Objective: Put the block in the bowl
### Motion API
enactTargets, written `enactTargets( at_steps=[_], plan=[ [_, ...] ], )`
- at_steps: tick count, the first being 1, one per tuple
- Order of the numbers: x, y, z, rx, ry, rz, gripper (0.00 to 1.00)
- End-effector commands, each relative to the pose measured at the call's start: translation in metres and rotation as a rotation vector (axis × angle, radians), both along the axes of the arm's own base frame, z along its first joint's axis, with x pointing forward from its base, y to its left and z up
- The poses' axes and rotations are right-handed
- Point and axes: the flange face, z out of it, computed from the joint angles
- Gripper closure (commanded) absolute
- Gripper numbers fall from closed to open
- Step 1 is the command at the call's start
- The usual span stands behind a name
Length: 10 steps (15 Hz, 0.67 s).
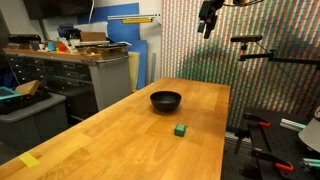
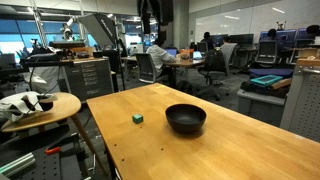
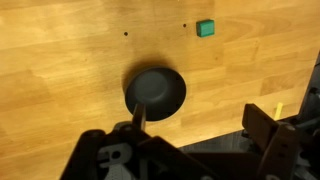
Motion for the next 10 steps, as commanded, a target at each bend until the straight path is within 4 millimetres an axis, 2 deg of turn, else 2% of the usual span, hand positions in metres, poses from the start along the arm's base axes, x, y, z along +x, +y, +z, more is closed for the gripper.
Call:
enactTargets(
  at_steps=[1, 5, 10],
  plan=[
    [0.0008, -0.0005, 0.0024, -0.001, -0.004, 0.0, 0.0],
    [0.002, -0.0014, 0.008, -0.004, -0.015, -0.001, 0.0],
    [0.0047, 0.0008, 0.0052, -0.018, -0.028, -0.003, 0.0]
  ],
)
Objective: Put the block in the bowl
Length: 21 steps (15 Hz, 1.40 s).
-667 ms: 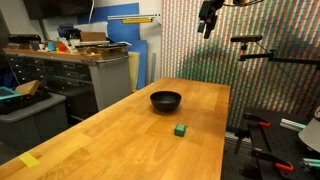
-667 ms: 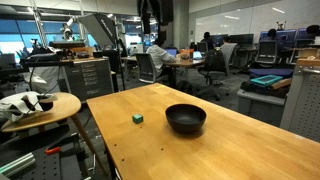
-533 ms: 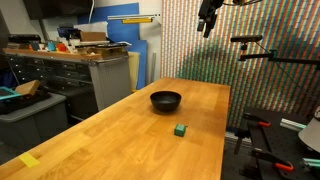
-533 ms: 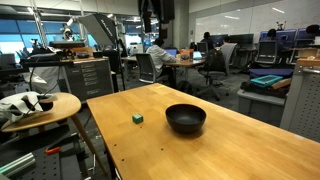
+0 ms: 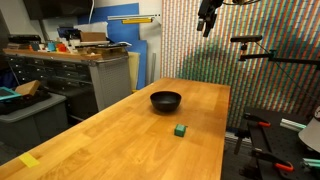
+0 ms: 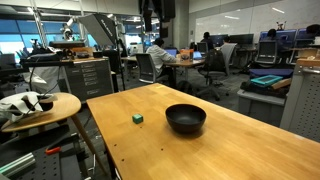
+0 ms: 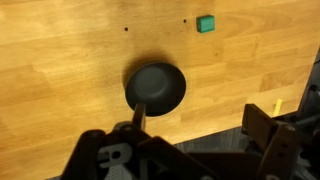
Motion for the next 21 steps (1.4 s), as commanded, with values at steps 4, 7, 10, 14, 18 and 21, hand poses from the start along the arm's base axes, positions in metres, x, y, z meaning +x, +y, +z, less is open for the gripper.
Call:
enactTargets(
  at_steps=[4, 7, 10, 14, 18, 21],
  plan=[
    [0.015, 0.026, -0.022, -0.045, -0.011, 0.023, 0.0],
    [0.024, 0.055, -0.046, -0.077, 0.004, 0.069, 0.0],
    [0.035, 0.085, -0.078, -0.103, 0.008, 0.122, 0.0],
    [0.042, 0.122, -0.131, -0.145, 0.022, 0.206, 0.0],
    [0.042, 0.152, -0.187, -0.158, 0.063, 0.262, 0.0],
    [0.042, 0.169, -0.22, -0.157, 0.082, 0.282, 0.0]
  ],
)
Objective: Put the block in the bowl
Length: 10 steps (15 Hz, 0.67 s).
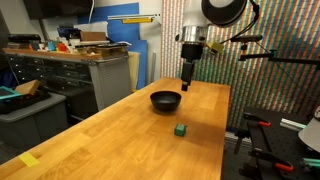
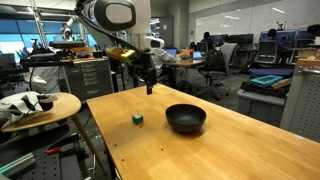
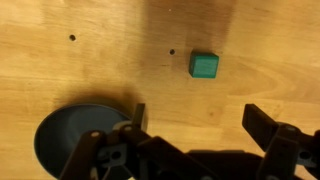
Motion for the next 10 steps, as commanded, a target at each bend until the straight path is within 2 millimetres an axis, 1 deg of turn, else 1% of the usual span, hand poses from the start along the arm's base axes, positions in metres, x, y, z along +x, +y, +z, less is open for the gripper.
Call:
enactTargets(
  at_steps=[1, 6, 10],
  plan=[
    [0.005, 0.02, -0.033, -0.007, -0.001, 0.012, 0.0],
    [0.005, 0.035, -0.074, 0.0, 0.006, 0.0, 0.0],
    [0.003, 0.043, -0.099, 0.008, 0.007, -0.01, 0.0]
  ],
)
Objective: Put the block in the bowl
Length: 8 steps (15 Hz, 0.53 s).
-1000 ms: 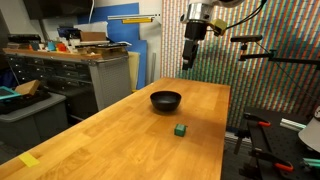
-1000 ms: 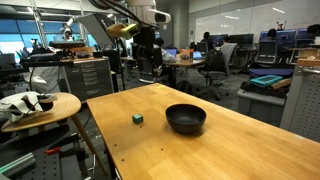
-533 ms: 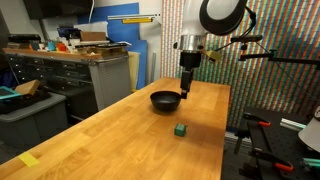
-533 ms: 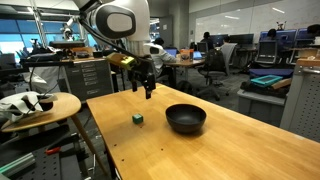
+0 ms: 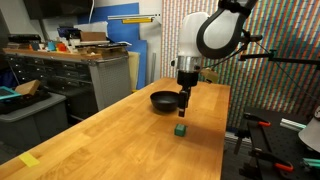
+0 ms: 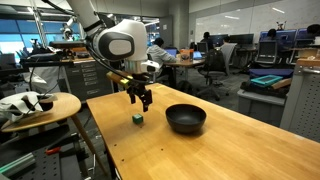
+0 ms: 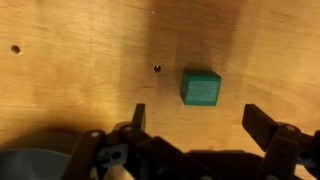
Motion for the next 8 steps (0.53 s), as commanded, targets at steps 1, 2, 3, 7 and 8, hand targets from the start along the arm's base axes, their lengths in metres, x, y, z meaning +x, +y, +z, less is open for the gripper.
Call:
enactTargets(
  at_steps=[1, 2, 3, 7, 8],
  plan=[
    [0.003, 0.009, -0.018, 0.014, -0.011, -0.027, 0.0],
    [0.002, 0.011, -0.023, 0.016, -0.004, -0.028, 0.0],
    [0.001, 0.014, -0.028, 0.017, 0.0, -0.029, 0.0],
    [-0.005, 0.025, -0.05, 0.013, 0.021, -0.021, 0.0],
    [-0.005, 0.027, -0.054, 0.012, 0.019, -0.023, 0.0]
  ],
)
